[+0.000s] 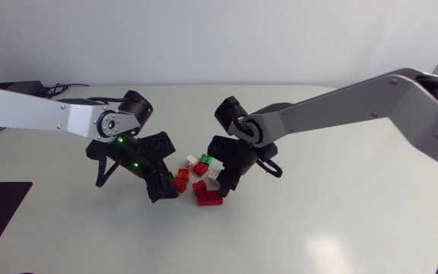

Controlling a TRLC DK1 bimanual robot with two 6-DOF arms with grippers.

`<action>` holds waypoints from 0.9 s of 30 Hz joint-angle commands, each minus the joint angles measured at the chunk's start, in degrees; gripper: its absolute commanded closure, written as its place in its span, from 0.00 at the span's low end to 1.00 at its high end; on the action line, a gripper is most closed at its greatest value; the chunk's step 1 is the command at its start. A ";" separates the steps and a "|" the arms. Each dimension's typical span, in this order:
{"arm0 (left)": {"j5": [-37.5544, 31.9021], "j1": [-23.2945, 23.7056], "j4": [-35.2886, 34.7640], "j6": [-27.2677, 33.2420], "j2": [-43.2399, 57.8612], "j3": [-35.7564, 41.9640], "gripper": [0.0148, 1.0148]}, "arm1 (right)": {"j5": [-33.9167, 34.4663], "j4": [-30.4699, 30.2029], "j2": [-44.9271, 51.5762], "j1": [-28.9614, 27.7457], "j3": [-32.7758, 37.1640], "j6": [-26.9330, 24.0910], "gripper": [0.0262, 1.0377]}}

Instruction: Sort duplo bricks by size, large to the right and small to the left

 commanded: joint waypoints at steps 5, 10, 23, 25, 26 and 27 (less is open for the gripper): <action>0.29 -1.13 -0.69 0.74 -0.02 1.74 0.06 | -0.19 -0.18 -13.40 -1.98 -8.73 -1.09 0.75; 0.38 -2.00 -0.69 0.56 0.42 1.74 0.06 | -0.98 -0.35 -16.74 -6.73 -15.67 -3.11 0.75; 0.29 -3.59 -0.69 -0.05 1.21 2.44 0.06 | -2.30 2.02 -14.90 -12.61 -23.14 -6.80 0.48; 0.29 -3.67 -0.69 -0.14 1.12 2.44 0.06 | -2.30 1.93 -15.07 -12.53 -23.58 -6.71 0.25; 0.29 -3.67 -0.69 -0.14 1.12 2.44 0.06 | -2.30 2.02 -15.25 -12.61 -23.93 -6.71 0.12; 0.29 -3.67 -0.69 -0.14 1.12 2.44 0.06 | -2.30 2.02 -15.51 -12.61 -24.20 -6.71 0.09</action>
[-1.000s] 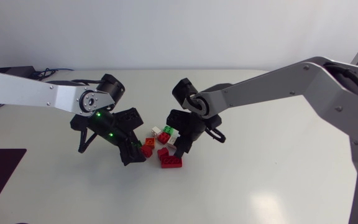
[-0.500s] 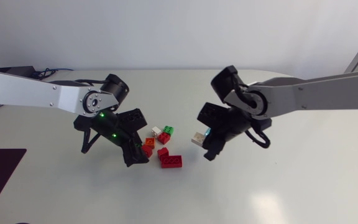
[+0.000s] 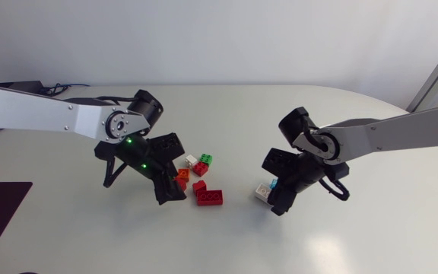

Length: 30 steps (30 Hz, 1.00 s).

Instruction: Sort duplo bricks by size, large to the right and small to the left

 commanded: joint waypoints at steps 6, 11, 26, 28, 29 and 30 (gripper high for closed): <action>0.29 -0.22 -0.67 -0.10 1.12 1.33 0.06 | -0.22 -0.10 -4.02 -0.80 -2.76 -1.16 0.06; 0.29 -0.40 -0.67 -0.18 1.21 1.24 0.06 | -0.22 -0.80 -5.43 -3.96 -1.09 -0.63 0.06; 0.29 -0.31 -0.67 -0.10 0.42 0.98 0.06 | -2.25 1.22 0.55 -7.74 2.07 -2.83 0.06; 0.29 -0.22 -0.67 -0.10 0.42 0.98 0.06 | -2.42 1.04 0.55 -8.00 2.86 -2.83 0.06; 0.29 -0.22 -0.67 -0.01 0.42 1.07 0.06 | -2.42 0.95 0.55 -8.09 3.21 -2.83 0.06; 0.29 -0.13 -0.67 -0.01 0.42 1.07 0.06 | -2.42 0.95 0.64 -8.36 3.56 -2.83 0.06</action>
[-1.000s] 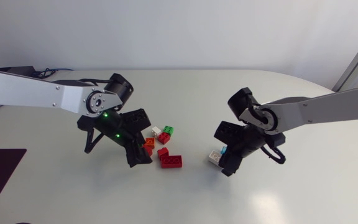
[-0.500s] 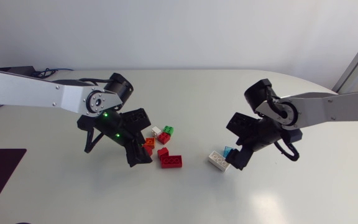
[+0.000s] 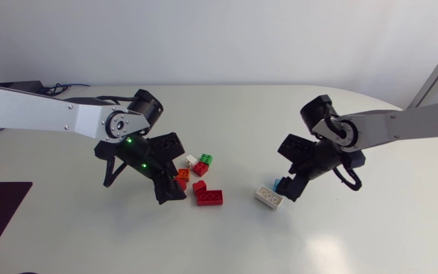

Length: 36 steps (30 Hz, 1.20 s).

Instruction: Sort duplo bricks by size, large to the right and small to the left

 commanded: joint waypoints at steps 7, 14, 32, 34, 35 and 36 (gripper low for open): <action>0.29 -0.05 -0.67 -0.01 0.42 1.46 0.06 | -0.65 0.04 5.09 -1.47 2.54 -2.05 0.09; 0.29 0.13 -0.67 -0.01 0.68 1.46 0.06 | -0.92 0.56 5.18 -1.56 0.96 -2.13 0.10; 0.29 2.59 -1.02 0.61 -2.05 0.14 0.06 | -1.88 -1.98 -6.51 4.94 -0.27 0.50 0.78; 0.29 4.35 -1.37 0.87 -3.63 -0.30 0.06 | -2.50 -5.15 -10.29 10.74 -0.53 1.91 0.77; 0.29 5.14 -1.63 1.22 -4.33 -0.38 0.06 | -2.76 -6.55 -11.25 13.38 -0.53 2.44 0.77; 0.29 6.19 -1.99 1.57 -4.95 -0.56 0.06 | -2.85 -7.78 -11.87 16.28 -0.53 3.23 0.77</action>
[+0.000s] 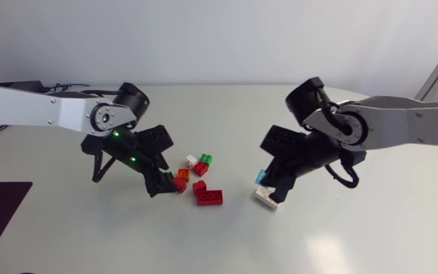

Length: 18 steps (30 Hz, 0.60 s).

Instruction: Sort duplo bricks by size, large to the right and small to the left

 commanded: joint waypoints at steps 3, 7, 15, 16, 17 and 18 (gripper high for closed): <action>0.27 4.81 -2.34 2.81 -4.12 -1.24 0.06 | -0.82 -4.85 -0.94 11.95 -0.27 4.05 0.77; 0.27 7.71 -2.70 4.56 -6.94 -4.32 0.06 | -1.70 -6.08 4.60 19.16 3.34 6.33 0.76; 0.71 8.77 -2.78 5.09 -11.59 -8.54 0.06 | -2.14 -5.29 17.52 25.31 12.57 7.65 0.32; 0.88 8.68 -2.87 5.09 -11.59 -8.62 0.06 | -2.14 -5.29 17.96 25.22 13.27 7.65 0.25; 1.15 8.15 -2.87 4.83 -11.59 -8.71 0.06 | -2.14 -5.29 17.87 24.96 13.53 7.74 0.19; 1.50 7.27 -2.87 4.56 -11.59 -8.80 0.06 | -2.14 -5.29 17.08 24.60 13.27 7.74 0.14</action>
